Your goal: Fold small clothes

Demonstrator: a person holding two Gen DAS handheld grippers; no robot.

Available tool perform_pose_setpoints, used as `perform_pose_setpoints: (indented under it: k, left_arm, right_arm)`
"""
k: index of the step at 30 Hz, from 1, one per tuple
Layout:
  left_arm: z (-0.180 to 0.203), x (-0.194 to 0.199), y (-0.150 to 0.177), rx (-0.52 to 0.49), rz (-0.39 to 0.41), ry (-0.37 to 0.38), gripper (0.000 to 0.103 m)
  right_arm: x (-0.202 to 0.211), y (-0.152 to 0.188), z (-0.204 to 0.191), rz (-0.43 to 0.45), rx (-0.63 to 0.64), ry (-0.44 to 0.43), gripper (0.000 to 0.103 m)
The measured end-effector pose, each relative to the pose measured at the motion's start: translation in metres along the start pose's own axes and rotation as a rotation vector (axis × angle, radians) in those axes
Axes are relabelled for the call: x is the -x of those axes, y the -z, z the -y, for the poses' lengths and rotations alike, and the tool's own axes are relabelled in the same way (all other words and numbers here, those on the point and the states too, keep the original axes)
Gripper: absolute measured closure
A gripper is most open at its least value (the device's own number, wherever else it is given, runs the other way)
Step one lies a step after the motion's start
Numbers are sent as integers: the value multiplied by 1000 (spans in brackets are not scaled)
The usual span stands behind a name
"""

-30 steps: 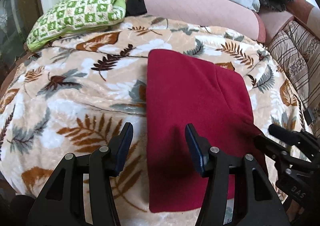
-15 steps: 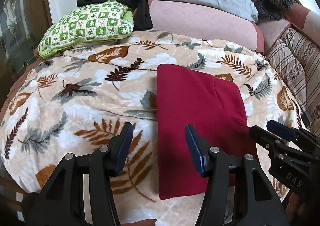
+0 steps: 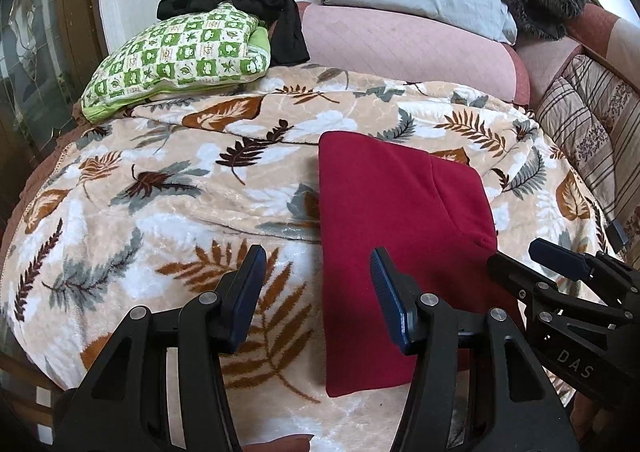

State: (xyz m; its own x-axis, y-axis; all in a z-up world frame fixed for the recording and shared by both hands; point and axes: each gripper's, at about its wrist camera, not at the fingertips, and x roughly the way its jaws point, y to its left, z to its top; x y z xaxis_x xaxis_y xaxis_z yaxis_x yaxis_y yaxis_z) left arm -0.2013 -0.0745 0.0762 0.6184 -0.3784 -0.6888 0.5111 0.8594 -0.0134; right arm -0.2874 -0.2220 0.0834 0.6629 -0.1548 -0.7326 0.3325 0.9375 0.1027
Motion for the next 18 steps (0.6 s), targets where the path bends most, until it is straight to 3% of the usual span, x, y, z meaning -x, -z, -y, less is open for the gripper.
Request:
perform_pose_setpoints:
  k: [18]
  left_arm:
    - [-4,-11,2,2,-19,-12,49]
  right_arm:
    - [-18,1,2,-40,-4,-4,48]
